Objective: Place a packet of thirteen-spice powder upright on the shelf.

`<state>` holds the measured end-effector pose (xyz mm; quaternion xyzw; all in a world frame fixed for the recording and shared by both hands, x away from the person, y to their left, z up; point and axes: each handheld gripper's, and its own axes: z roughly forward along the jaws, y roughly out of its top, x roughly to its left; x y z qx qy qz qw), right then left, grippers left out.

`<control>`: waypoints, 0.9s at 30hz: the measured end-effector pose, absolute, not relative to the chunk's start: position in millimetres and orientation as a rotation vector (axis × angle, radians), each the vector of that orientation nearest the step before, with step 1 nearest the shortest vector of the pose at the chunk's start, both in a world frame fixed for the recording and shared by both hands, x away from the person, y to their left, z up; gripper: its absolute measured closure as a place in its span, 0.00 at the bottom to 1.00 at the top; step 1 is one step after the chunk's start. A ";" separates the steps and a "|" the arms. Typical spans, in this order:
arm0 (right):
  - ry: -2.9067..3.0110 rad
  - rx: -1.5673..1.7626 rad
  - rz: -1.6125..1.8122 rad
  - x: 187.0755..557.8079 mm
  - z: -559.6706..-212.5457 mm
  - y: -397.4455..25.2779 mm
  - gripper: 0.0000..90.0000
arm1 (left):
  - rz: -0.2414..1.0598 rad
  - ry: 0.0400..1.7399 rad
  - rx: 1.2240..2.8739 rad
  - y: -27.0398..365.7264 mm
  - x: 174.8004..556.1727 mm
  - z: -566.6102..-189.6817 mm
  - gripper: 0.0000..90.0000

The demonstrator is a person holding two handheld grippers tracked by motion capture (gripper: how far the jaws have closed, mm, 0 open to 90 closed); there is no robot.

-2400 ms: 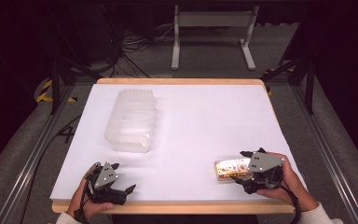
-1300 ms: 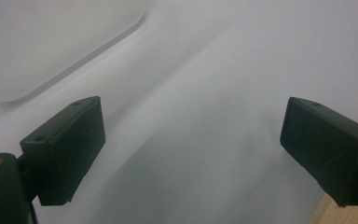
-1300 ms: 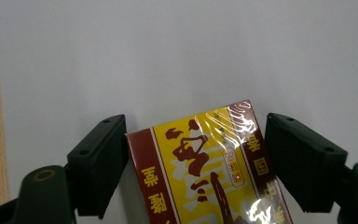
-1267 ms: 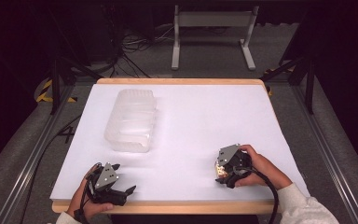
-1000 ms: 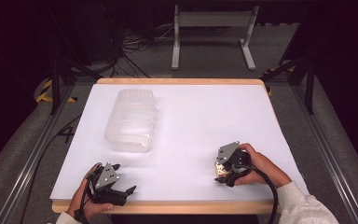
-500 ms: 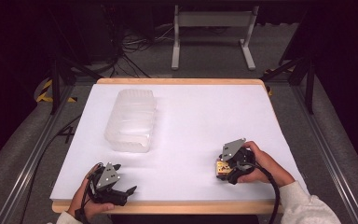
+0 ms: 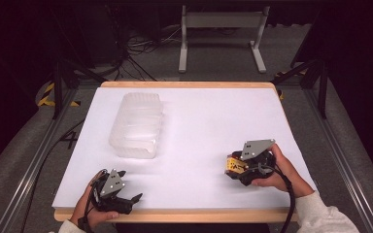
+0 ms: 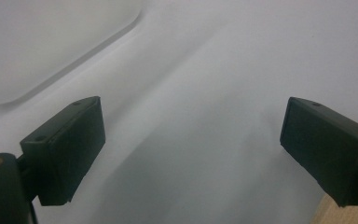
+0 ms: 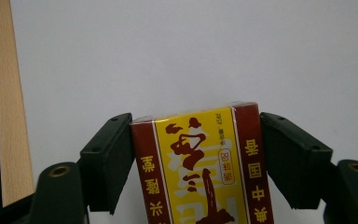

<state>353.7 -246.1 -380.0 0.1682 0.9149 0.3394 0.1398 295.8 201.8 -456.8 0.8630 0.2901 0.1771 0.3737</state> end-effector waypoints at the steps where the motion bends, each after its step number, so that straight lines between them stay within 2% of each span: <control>1: 2.630 0.498 0.997 353.2 -378.6 -247.2 0.32 | 0.454 0.742 2.210 201.7 295.8 -456.9 0.08; 14: 2.420 0.639 1.202 350.4 -359.7 -254.6 0.36 | 0.455 0.743 2.212 201.7 295.9 -456.7 0.08; 27: 2.300 0.629 1.279 346.7 -354.0 -228.5 0.37 | 0.456 0.743 2.210 201.4 295.7 -456.5 0.08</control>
